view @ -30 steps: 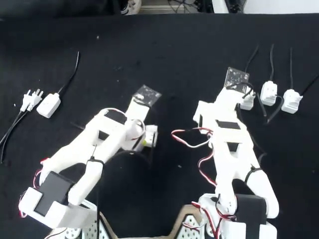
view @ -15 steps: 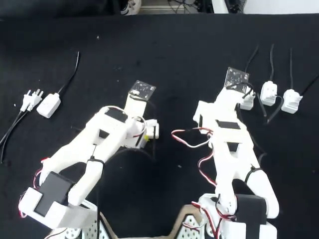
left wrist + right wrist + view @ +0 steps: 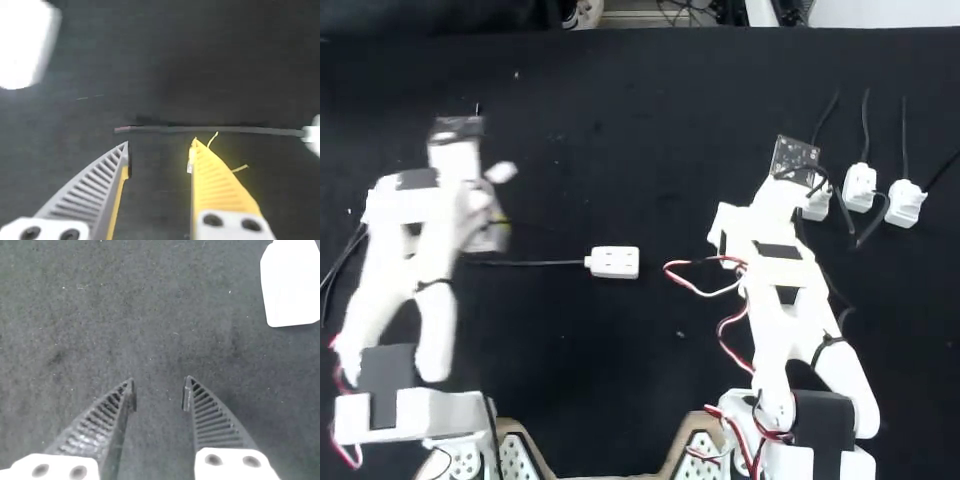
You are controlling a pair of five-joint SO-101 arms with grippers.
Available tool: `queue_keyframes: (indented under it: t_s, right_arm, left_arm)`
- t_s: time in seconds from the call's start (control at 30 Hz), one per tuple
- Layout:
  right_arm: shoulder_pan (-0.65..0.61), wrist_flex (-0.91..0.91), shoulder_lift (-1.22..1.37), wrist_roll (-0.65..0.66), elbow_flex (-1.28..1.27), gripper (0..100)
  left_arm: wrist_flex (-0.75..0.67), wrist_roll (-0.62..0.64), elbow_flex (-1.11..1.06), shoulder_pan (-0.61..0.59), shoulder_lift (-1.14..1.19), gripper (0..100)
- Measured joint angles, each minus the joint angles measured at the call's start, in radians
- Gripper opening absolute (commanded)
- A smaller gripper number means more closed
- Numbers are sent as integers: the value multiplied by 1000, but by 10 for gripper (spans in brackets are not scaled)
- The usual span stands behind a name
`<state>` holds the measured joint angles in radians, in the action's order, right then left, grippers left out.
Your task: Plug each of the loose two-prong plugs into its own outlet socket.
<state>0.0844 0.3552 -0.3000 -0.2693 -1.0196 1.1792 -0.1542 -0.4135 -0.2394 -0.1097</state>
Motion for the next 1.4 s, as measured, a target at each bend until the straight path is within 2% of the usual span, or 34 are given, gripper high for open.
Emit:
queue_keyframes:
  t_s: [0.13,0.4,0.67,0.9,1.13,1.4]
  right_arm:
    - [-18,0,0,0,0,142]
    - [-46,0,0,0,0,142]
    - [-49,0,0,0,0,142]
    - [-49,0,0,0,0,142]
    - [-49,0,0,0,0,142]
    - [-49,0,0,0,0,142]
  left_arm:
    - [0,-155,14,-181,0,195]
    - [-54,-342,104,-407,0,199]
    - [-172,-502,112,-451,0,199]
    - [-233,-577,150,-494,101,199]
    - [-235,-589,261,-582,311,199]
    - [-235,-589,302,-614,436,195]
